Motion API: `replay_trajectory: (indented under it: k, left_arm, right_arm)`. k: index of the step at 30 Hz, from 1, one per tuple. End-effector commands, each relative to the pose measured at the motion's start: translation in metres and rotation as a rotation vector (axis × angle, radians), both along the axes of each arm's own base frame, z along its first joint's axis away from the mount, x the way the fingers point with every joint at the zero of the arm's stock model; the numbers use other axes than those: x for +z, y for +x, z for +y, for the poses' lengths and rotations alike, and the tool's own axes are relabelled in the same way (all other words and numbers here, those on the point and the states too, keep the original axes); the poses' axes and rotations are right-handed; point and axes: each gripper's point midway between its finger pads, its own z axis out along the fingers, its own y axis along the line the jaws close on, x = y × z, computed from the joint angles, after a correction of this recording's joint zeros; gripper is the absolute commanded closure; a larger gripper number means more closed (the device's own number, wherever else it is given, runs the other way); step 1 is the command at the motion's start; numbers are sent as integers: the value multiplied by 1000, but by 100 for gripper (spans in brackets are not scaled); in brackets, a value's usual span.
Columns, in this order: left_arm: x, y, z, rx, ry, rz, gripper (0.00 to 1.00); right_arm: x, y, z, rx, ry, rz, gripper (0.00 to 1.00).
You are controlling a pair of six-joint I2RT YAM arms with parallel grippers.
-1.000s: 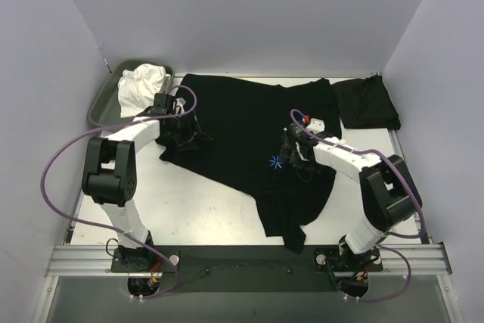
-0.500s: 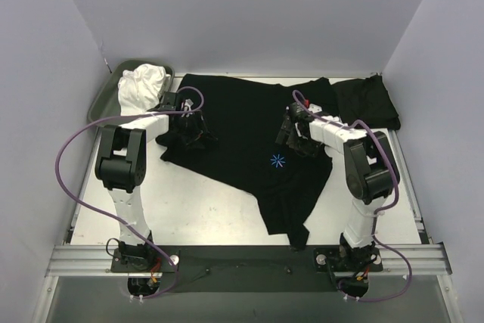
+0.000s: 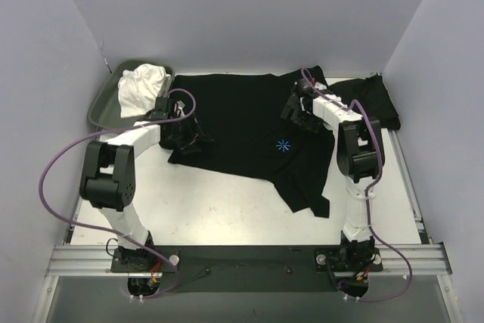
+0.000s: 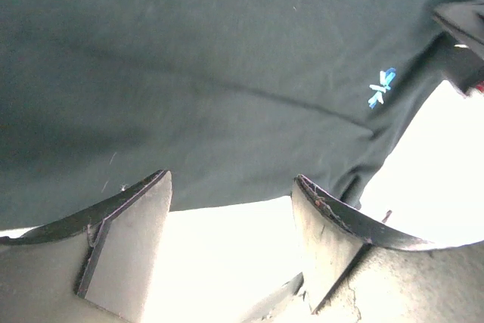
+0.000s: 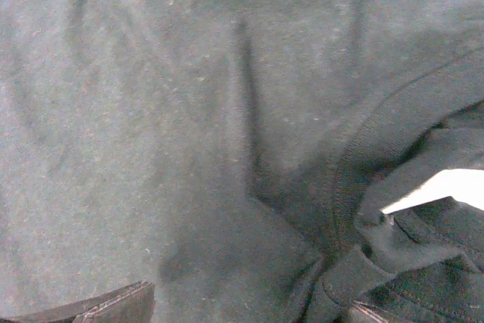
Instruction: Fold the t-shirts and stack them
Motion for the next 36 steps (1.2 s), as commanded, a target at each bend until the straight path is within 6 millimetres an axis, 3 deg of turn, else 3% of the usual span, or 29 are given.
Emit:
replay_trajectory:
  k: [1,3,5,6,7,8,10,11,13,14,15,17,18,21,22,28,36]
  left_arm:
    - [49,7,26,130,-10,-159,26]
    - [69,5,37,159,-11,-217,26]
    - [78,-2,40,147,-4,-237,26]
    - [89,-5,41,142,-2,-266,26]
    - [90,-11,41,135,0,-258,26]
    - [101,-15,41,125,-5,-287,26]
    - [102,-27,41,114,-8,-287,26]
    - [109,-33,41,107,-10,-313,26]
    - [110,-41,44,101,5,-319,25]
    - [113,-48,45,86,7,-332,25]
    - [114,-51,44,76,4,-336,25]
    - [115,-60,44,59,-2,-344,26]
    - [116,-62,43,56,-7,-350,26]
    - [117,-70,41,40,-19,-360,25]
    - [118,-72,41,37,-22,-367,25]
    - [116,-76,41,35,-25,-367,25]
    - [114,-79,39,34,-37,-362,25]
  right_arm:
    - [-4,3,-21,30,-81,31,0]
    - [27,6,-17,47,-94,-36,0]
    - [45,-4,-4,114,-135,-74,0]
    - [69,-7,-1,126,-159,-124,0]
    - [78,-15,3,165,-179,-126,0]
    - [87,-27,21,219,-197,-135,0]
    - [109,-56,26,269,-272,-154,0]
    - [125,-75,42,317,-276,-189,0]
    - [113,-113,49,372,-295,-137,0]
    - [119,-132,64,409,-268,-160,0]
    - [100,-157,64,437,-257,-103,0]
    - [97,-188,76,469,-227,-110,0]
    - [78,-208,66,475,-254,-65,0]
    - [72,-240,69,480,-215,-82,0]
    - [61,-251,59,473,-234,-61,0]
    - [50,-283,45,447,-153,-78,0]
    - [28,-299,47,442,-100,-41,0]
